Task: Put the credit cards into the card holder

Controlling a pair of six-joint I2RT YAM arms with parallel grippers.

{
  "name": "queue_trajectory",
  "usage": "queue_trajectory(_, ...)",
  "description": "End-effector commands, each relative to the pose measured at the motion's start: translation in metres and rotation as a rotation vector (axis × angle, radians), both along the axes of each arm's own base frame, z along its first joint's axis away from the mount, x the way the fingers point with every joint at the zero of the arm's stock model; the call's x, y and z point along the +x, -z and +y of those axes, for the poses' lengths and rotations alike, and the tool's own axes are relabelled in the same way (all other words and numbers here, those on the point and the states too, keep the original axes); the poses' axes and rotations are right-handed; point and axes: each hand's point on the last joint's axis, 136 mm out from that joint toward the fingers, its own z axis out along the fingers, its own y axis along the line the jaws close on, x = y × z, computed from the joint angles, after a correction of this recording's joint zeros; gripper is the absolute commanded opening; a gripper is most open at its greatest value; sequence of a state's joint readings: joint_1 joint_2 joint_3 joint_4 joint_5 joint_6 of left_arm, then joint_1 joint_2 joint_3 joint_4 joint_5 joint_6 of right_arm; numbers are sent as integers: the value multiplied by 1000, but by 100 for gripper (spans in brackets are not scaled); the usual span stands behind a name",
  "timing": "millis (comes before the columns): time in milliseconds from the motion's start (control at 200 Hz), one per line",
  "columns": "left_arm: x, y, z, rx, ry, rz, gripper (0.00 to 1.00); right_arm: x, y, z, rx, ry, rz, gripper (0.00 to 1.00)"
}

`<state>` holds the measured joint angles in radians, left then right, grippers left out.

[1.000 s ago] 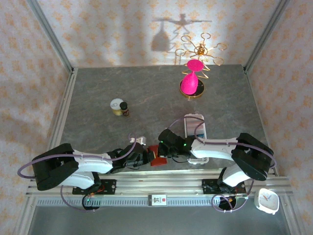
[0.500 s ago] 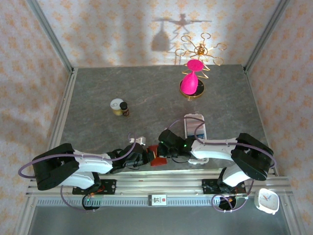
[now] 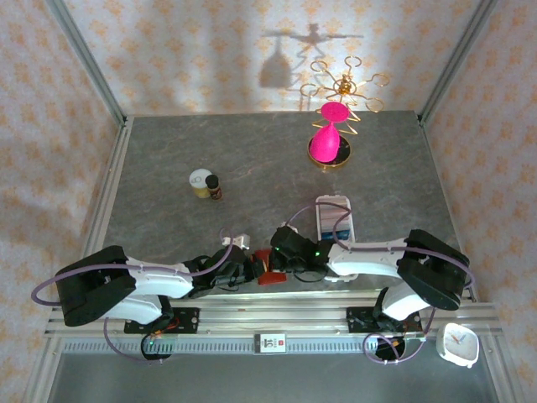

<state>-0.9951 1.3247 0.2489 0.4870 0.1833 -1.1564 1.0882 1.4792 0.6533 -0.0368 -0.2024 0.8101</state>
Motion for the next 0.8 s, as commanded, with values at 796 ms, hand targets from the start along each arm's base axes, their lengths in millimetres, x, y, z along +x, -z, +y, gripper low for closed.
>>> queue_trajectory(796, 31, -34, 92, 244, -276, -135, 32, 10, -35, 13, -81, 100, -217, 31)
